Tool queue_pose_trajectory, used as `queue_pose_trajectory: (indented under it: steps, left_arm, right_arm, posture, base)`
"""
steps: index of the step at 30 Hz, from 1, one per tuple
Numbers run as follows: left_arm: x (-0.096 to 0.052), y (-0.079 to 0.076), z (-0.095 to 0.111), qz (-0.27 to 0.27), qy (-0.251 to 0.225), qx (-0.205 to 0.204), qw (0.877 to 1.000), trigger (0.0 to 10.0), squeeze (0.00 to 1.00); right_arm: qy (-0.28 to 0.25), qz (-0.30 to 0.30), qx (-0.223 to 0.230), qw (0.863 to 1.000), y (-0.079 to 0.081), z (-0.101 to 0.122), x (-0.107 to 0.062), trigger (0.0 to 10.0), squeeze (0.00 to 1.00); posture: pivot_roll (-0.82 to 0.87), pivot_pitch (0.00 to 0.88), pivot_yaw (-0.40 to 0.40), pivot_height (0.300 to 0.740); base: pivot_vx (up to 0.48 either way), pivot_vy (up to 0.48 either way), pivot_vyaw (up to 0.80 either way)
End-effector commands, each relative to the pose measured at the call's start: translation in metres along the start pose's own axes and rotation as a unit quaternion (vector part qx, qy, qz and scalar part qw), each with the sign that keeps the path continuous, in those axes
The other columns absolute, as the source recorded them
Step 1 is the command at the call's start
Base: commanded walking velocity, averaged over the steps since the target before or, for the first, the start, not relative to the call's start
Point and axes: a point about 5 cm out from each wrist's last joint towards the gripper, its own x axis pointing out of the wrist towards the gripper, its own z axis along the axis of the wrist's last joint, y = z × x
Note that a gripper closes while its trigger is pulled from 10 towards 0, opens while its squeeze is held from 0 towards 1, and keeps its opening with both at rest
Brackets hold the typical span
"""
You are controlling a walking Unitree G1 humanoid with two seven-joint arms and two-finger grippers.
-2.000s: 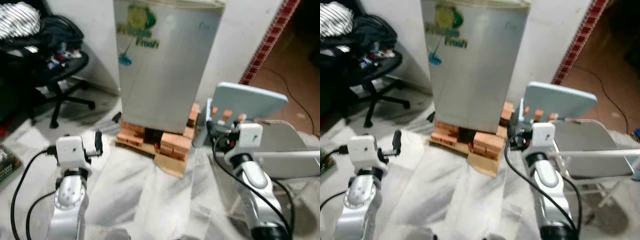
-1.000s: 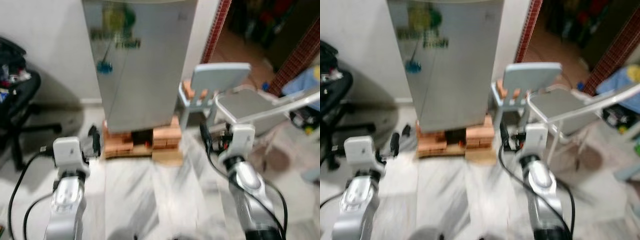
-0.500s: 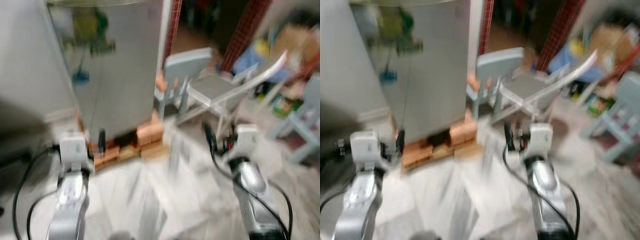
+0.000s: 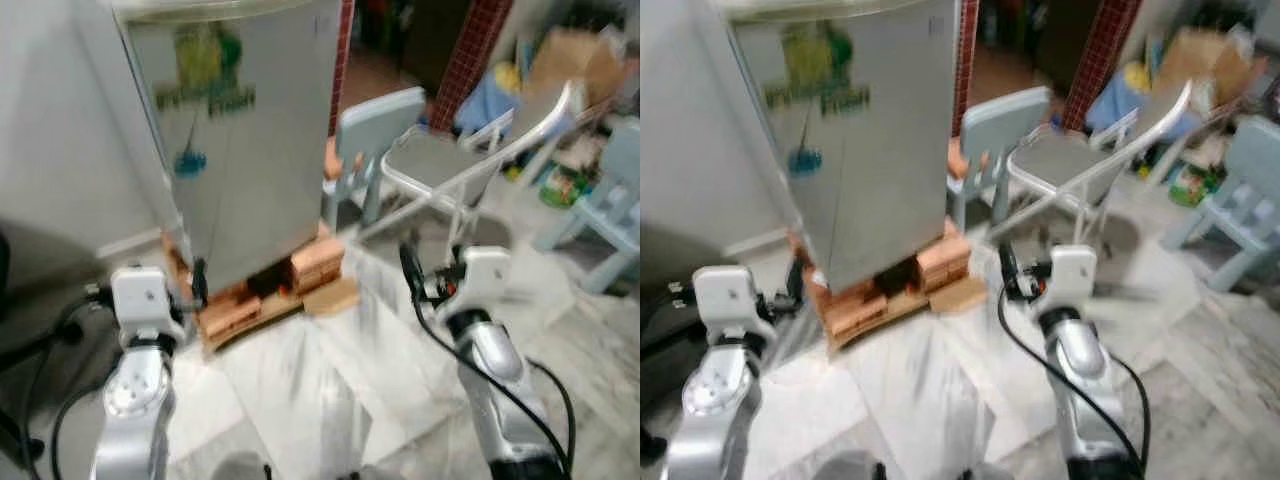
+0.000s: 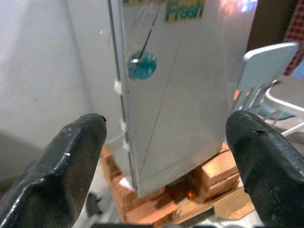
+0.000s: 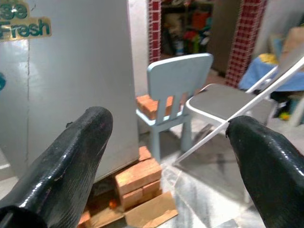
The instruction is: Restocking fridge
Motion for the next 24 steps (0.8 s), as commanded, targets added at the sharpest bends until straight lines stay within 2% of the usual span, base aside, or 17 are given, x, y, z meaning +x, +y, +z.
queue_pose_trajectory:
  steps: [1, 4, 18, 24]
  left_arm:
    - [0.0000, 0.0053, 0.0008, 0.004, -0.001, 0.008, 1.000, 10.0, 0.00]
    - [-0.0001, 0.0052, 0.0003, 0.006, 0.002, 0.004, 1.000, 10.0, 0.00]
    - [-0.0008, 0.0030, 0.0012, -0.003, -0.008, 0.024, 1.000, 10.0, 0.00]
    - [-0.0035, 0.0051, -0.0005, 0.021, -0.006, 0.022, 1.000, 10.0, 0.00]
  right_arm:
    - [-0.013, 0.009, 0.004, 1.000, 0.0046, 0.0055, 0.0024, 10.0, 0.00]
    - [-0.012, 0.009, 0.003, 1.000, 0.0039, 0.0054, 0.0022, 10.0, 0.00]
    - [-0.009, 0.013, 0.000, 1.000, 0.0029, 0.0045, 0.0025, 10.0, 0.00]
    - [-0.008, 0.009, -0.001, 1.000, 0.0026, 0.0034, 0.0021, 10.0, 0.00]
  posture:
    - [0.15, 0.000, -0.067, 0.740]
    - [0.15, 0.000, -0.067, 0.740]
    - [0.16, 0.000, -0.072, 0.740]
    - [0.16, 0.000, -0.076, 0.740]
  base:
    - [0.000, 0.450, -0.80]
    - [0.000, 0.456, -0.80]
    - [0.019, 0.448, 0.00]
    - [0.099, 0.084, 0.00]
